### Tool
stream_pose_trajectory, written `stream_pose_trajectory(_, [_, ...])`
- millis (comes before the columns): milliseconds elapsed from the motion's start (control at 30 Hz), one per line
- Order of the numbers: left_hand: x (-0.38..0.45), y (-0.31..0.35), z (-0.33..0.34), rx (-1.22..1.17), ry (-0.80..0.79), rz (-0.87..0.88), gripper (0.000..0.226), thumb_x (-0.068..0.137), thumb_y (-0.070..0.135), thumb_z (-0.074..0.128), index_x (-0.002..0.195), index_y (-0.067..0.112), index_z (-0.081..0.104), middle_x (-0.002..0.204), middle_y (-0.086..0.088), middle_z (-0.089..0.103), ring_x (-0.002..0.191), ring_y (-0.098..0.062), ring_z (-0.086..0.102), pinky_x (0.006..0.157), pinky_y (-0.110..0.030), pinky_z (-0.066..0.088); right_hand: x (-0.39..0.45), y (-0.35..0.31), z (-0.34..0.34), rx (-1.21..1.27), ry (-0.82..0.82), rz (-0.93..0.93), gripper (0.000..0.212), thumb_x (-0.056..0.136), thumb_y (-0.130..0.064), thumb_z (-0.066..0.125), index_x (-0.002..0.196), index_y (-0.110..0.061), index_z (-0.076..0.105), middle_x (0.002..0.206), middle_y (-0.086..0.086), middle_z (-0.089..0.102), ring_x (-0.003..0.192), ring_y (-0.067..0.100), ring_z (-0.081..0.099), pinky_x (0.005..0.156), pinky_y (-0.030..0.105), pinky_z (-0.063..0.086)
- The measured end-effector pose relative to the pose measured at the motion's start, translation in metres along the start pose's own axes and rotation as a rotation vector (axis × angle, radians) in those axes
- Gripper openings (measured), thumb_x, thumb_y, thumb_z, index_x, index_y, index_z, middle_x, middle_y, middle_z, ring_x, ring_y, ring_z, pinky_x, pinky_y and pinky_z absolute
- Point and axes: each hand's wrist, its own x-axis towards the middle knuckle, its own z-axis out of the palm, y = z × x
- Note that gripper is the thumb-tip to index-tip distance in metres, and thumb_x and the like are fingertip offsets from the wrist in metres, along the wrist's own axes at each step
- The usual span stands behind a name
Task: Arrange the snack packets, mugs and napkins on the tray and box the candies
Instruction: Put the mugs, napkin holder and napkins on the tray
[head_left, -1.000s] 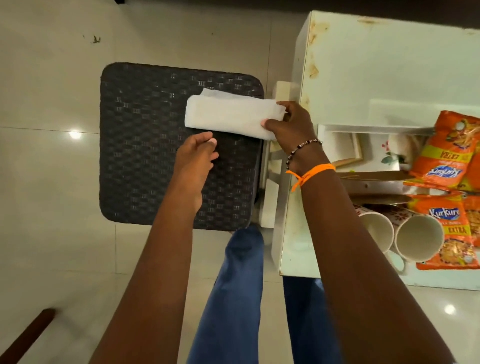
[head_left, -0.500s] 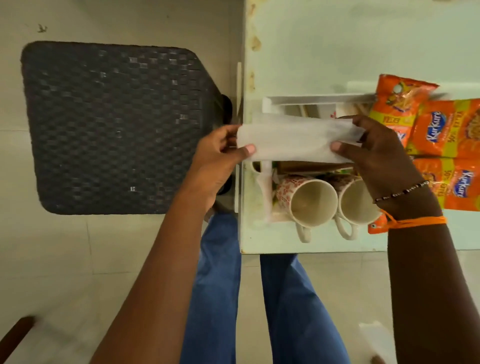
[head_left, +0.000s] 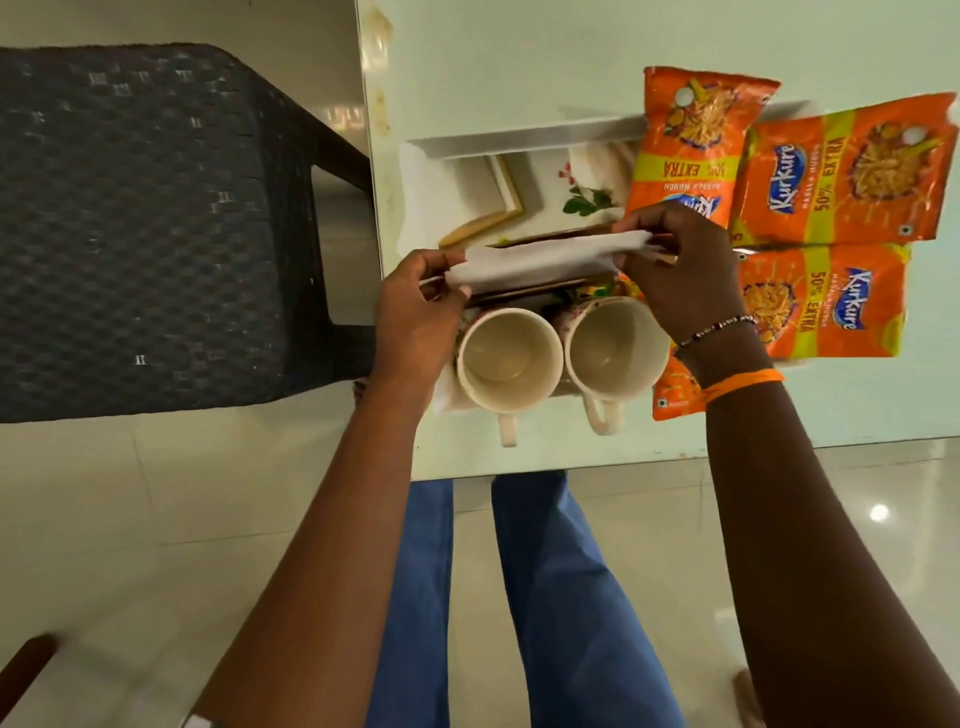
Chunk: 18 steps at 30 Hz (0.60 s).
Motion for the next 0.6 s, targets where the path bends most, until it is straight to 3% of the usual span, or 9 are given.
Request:
stream_pose_trajectory(133, [-0.002, 0.000, 0.003, -0.033, 0.038, -0.046, 0.028, 0.087, 0.004, 0.056, 0.103, 0.026, 0.059, 0.107, 0.010, 0.056, 0.098, -0.006, 0.053, 0.061, -0.003, 0.046, 0.004, 0.006, -0.004, 0.064, -0.032, 0.018, 0.029, 0.079, 0.006, 0.055, 0.106, -0.002, 0.060, 0.099, 0.000, 0.058, 0.095, 0.011, 0.054, 0.072, -0.002, 0.040])
stream_pose_trajectory(267, [-0.007, 0.001, 0.007, -0.057, 0.070, -0.146, 0.033, 0.089, 0.008, 0.051, 0.117, 0.026, 0.053, 0.120, 0.003, 0.056, 0.108, -0.014, 0.053, 0.078, -0.018, 0.048, 0.005, 0.013, -0.008, 0.150, 0.003, 0.133, 0.042, 0.082, 0.010, 0.044, 0.119, -0.005, 0.055, 0.120, 0.012, 0.059, 0.107, 0.019, 0.054, 0.090, 0.025, 0.048])
stream_pose_trajectory(333, [-0.009, 0.002, 0.008, -0.079, 0.031, -0.193, 0.038, 0.091, 0.012, 0.051, 0.124, 0.031, 0.048, 0.123, 0.002, 0.054, 0.107, -0.015, 0.052, 0.075, -0.021, 0.046, 0.005, 0.014, -0.006, 0.145, -0.050, 0.179, 0.045, 0.083, 0.010, 0.044, 0.122, -0.009, 0.053, 0.127, 0.015, 0.056, 0.115, 0.025, 0.051, 0.101, 0.036, 0.045])
stream_pose_trajectory(500, [-0.009, 0.003, 0.011, -0.067, -0.002, -0.183, 0.043, 0.091, 0.015, 0.052, 0.129, 0.035, 0.044, 0.127, 0.002, 0.049, 0.110, -0.014, 0.049, 0.079, -0.024, 0.045, 0.005, 0.013, 0.006, 0.104, -0.162, 0.136, 0.042, 0.083, 0.002, 0.050, 0.122, -0.013, 0.054, 0.128, 0.011, 0.055, 0.115, 0.022, 0.050, 0.093, 0.027, 0.042])
stream_pose_trajectory(600, [-0.007, 0.005, 0.008, -0.088, -0.001, -0.170, 0.041, 0.091, 0.012, 0.052, 0.123, 0.037, 0.048, 0.130, 0.000, 0.049, 0.115, -0.018, 0.051, 0.086, -0.029, 0.050, 0.006, 0.011, 0.010, 0.135, -0.163, 0.142, 0.039, 0.084, -0.004, 0.055, 0.122, -0.012, 0.054, 0.127, 0.010, 0.055, 0.112, 0.019, 0.049, 0.096, 0.032, 0.045])
